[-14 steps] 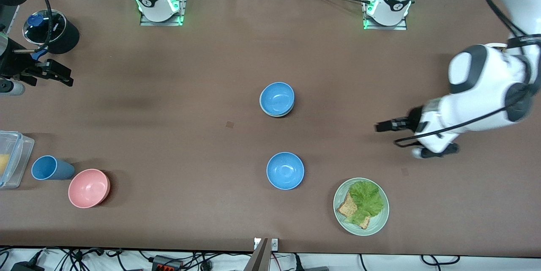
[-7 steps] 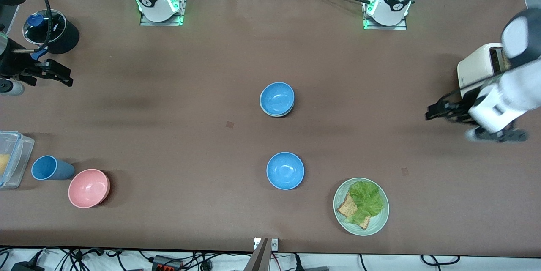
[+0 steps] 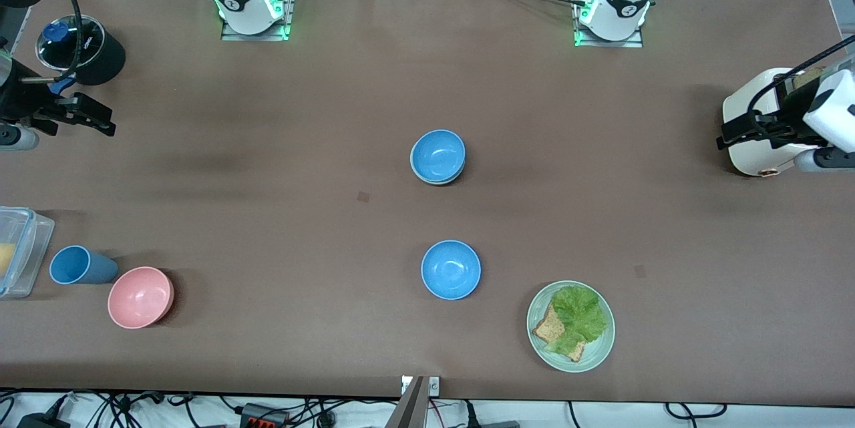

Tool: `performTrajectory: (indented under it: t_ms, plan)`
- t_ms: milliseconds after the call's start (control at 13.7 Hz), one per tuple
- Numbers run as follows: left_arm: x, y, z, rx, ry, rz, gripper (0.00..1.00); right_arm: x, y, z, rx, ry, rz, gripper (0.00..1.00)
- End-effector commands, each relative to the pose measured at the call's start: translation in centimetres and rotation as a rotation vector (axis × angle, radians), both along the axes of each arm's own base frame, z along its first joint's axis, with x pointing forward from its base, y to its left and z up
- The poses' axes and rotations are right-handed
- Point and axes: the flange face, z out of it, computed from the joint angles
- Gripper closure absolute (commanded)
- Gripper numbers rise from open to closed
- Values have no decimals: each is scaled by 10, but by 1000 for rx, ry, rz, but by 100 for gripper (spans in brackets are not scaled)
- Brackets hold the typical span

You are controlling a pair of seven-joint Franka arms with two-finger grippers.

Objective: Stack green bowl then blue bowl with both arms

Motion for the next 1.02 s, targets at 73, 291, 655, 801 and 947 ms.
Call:
performTrajectory:
  t_ms: [73,291,655,801,947]
  plan:
    - [7,-7,4,10,43,-29,0,-1,4,8,15,-3,3,0]
    - [2,-14,2,9,81,-48,0,-1,4,8,15,-3,3,0]
    - [2,-12,1,26,85,-52,0,-1,2,8,15,-3,0,0]
    - [2,-14,0,26,86,-55,0,-1,3,8,15,-3,2,0]
    - [2,-14,0,26,86,-55,0,-1,3,8,15,-4,2,0]
